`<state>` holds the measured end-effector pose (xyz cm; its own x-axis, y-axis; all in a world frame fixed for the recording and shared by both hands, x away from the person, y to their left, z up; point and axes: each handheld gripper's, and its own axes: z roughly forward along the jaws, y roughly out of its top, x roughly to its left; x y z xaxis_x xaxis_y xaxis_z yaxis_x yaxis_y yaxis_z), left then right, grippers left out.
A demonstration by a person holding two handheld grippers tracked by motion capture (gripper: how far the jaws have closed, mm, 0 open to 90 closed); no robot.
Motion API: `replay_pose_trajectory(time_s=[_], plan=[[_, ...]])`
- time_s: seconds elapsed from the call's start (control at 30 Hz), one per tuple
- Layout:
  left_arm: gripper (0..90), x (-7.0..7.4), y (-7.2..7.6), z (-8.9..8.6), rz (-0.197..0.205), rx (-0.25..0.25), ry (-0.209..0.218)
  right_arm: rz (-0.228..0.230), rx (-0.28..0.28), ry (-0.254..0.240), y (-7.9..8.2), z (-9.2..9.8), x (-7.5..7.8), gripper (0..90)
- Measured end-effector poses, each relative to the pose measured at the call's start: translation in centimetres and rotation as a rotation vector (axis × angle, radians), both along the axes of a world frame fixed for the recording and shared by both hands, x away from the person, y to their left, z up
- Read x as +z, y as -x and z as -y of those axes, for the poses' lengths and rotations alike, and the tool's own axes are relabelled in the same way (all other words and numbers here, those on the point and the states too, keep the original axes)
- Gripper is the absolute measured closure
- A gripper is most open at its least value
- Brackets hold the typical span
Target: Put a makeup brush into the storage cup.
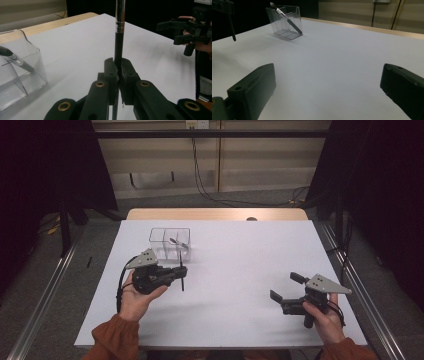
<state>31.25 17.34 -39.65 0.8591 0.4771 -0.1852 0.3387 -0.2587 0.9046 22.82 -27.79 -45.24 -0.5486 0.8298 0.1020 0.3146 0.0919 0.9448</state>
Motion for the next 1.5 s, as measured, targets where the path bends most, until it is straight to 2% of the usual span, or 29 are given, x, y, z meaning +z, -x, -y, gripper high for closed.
replay_pose_trajectory(time_s=[0.3, 0.57, 0.63, 0.8, 0.83, 0.9, 1.17, 1.33, 1.4, 1.5], plan=[[85.4, 0.5, -0.6, -1.0, 0.007, 0.031, 0.011, 0.025, -0.044, -0.020, 1.1, 1.0, -0.5, 0.0], [85.5, 1.4, -1.9, -0.8, 0.019, 0.055, 0.014, 0.045, -0.046, -0.018, 1.2, 1.0, -0.5, 0.0], [85.5, 1.4, -2.3, -0.6, 0.024, 0.063, 0.009, 0.043, -0.045, -0.017, 1.2, 1.0, -0.6, 0.0], [85.5, 1.7, -3.1, -0.4, 0.029, 0.082, 0.032, 0.034, -0.031, -0.024, 1.2, 1.0, -0.7, 0.0], [85.5, 1.8, -3.2, -0.4, 0.037, 0.093, 0.024, 0.032, -0.033, -0.028, 1.2, 1.0, -0.7, 0.0], [85.5, 2.0, -3.6, -0.4, 0.045, 0.106, 0.041, 0.028, -0.037, -0.028, 1.2, 1.0, -0.8, 0.0], [85.4, 3.0, -5.0, 0.0, 0.069, 0.156, 0.051, 0.024, -0.033, -0.034, 1.1, 1.0, -0.8, 0.0], [85.5, 3.0, -5.9, 0.3, 0.077, 0.175, 0.047, 0.020, -0.031, -0.039, 1.1, 0.9, -0.8, 0.0], [85.4, 3.0, -6.3, 0.3, 0.077, 0.189, 0.061, 0.019, -0.029, -0.038, 1.1, 0.9, -0.9, 0.0], [85.5, 3.0, -6.9, 0.4, 0.079, 0.216, 0.059, 0.018, -0.029, -0.039, 1.1, 0.9, -0.9, 0.0]])
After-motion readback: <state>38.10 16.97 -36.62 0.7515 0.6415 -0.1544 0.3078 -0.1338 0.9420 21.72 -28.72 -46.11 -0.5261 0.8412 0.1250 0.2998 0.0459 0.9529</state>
